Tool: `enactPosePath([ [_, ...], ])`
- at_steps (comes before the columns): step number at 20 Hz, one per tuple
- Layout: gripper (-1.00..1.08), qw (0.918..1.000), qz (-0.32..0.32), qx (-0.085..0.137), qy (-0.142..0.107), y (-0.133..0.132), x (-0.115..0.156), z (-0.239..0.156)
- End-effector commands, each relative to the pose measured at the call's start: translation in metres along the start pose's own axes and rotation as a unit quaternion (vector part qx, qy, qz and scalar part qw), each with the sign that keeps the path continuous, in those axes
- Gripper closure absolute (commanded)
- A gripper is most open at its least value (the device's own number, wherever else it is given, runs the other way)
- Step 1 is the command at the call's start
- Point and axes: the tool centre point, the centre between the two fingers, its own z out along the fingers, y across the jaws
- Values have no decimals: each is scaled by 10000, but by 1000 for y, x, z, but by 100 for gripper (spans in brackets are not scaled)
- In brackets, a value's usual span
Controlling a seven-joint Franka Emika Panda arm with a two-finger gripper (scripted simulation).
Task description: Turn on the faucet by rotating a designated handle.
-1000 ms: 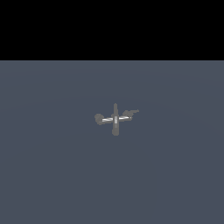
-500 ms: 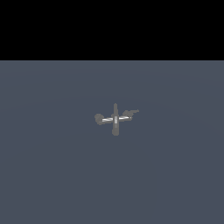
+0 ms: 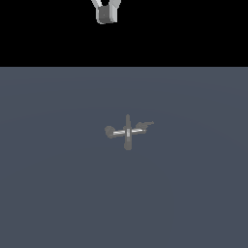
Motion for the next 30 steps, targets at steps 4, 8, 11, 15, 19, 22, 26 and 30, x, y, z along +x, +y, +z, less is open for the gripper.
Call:
enactPosePath([
  [4, 108, 9984, 573, 16, 10, -15, 33, 36],
  [8, 108, 9954, 962, 24, 16, -23, 56, 61],
  [11, 108, 9922, 1250, 28, 20, -27, 74, 79],
  [15, 108, 9866, 1629, 32, 27, -32, 99, 103],
  [19, 108, 9796, 2010, 33, 35, -34, 124, 127],
  [22, 108, 9732, 2297, 31, 42, -34, 143, 145],
  [26, 108, 9633, 2684, 27, 52, -32, 169, 170],
  [30, 108, 9515, 3077, 22, 64, -29, 195, 195],
])
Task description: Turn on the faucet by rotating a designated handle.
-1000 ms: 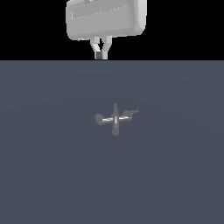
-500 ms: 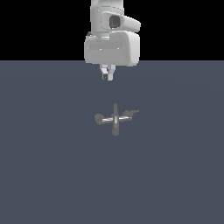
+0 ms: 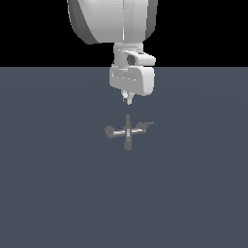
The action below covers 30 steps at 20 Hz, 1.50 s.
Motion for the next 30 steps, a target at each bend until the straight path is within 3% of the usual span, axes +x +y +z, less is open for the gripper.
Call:
enactPosePath([
  [1, 108, 9997, 264, -1, 14, -7, 16, 16],
  [16, 108, 9867, 1627, 2, 46, -29, 103, 97],
  [30, 108, 9808, 1951, 9, 44, -31, 125, 115],
])
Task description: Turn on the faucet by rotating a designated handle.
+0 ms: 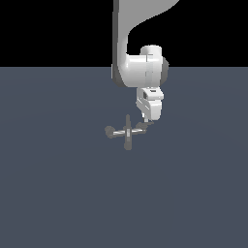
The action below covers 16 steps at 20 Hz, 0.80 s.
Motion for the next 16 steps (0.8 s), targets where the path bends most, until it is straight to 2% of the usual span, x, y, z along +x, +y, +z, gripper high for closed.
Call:
enactPosePath([
  [1, 108, 10000, 3, 3, 0, 0, 0, 0],
  [10, 108, 10000, 6, 2, -1, 26, 21, 0],
  [12, 108, 10000, -10, 16, -6, 21, 17, 0],
  [16, 108, 10000, -7, 14, -5, 32, 17, 0],
])
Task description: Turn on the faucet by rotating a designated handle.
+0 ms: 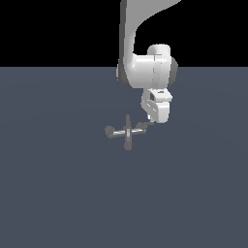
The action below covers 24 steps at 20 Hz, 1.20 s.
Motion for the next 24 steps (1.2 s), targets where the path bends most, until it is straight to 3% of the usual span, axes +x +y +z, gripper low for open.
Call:
enactPosePath([
  [1, 108, 10000, 8, -45, -15, 10, 0, 0],
  [9, 108, 10000, 16, -51, -13, 34, 0, 0],
  [11, 108, 10000, 5, 17, 9, 25, 1, 2],
  [24, 108, 10000, 19, -47, -10, 57, -26, 0],
])
